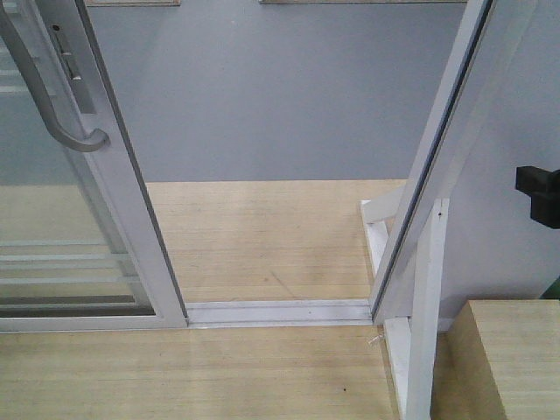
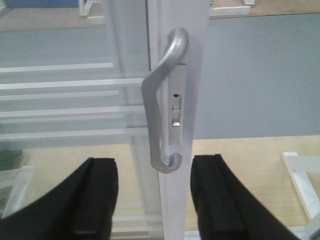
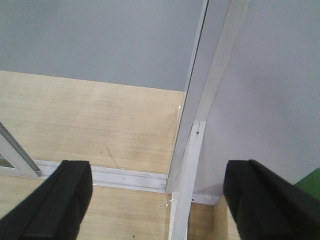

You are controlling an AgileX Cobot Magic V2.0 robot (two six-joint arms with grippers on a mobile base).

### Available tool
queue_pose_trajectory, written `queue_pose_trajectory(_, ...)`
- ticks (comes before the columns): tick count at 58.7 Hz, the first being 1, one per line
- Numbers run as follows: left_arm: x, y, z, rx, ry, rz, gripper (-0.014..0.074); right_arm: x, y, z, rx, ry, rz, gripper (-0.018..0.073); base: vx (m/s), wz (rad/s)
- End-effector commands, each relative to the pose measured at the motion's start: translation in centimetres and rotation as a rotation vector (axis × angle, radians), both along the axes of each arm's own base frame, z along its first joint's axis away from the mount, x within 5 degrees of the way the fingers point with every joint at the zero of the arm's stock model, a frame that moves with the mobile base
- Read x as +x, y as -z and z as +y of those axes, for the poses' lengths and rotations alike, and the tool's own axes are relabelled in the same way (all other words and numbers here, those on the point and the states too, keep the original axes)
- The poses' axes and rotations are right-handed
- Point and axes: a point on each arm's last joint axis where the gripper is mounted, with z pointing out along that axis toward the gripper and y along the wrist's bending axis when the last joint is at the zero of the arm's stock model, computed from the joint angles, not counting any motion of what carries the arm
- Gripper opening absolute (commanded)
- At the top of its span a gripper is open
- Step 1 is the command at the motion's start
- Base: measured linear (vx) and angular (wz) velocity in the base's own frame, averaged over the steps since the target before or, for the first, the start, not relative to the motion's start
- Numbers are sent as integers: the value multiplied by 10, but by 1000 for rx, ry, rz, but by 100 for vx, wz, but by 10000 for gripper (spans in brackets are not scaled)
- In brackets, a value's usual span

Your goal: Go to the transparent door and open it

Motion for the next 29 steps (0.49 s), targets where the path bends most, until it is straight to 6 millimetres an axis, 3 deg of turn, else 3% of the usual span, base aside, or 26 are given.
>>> queue_pose_trajectory(1,-21,-3,-8,-9,38,-184,419,2,-15,0,-1,-7,-105,592,0,0)
queue_pose_trajectory(15,-61,47,-13,-71,17,-240,407,2,-16,0,-1,-7,-107,592,0,0)
queue_pose_trajectory(29,-85,93,-16,-89,7,-198,407,2,-16,0,-1,-7,-106,592,0,0)
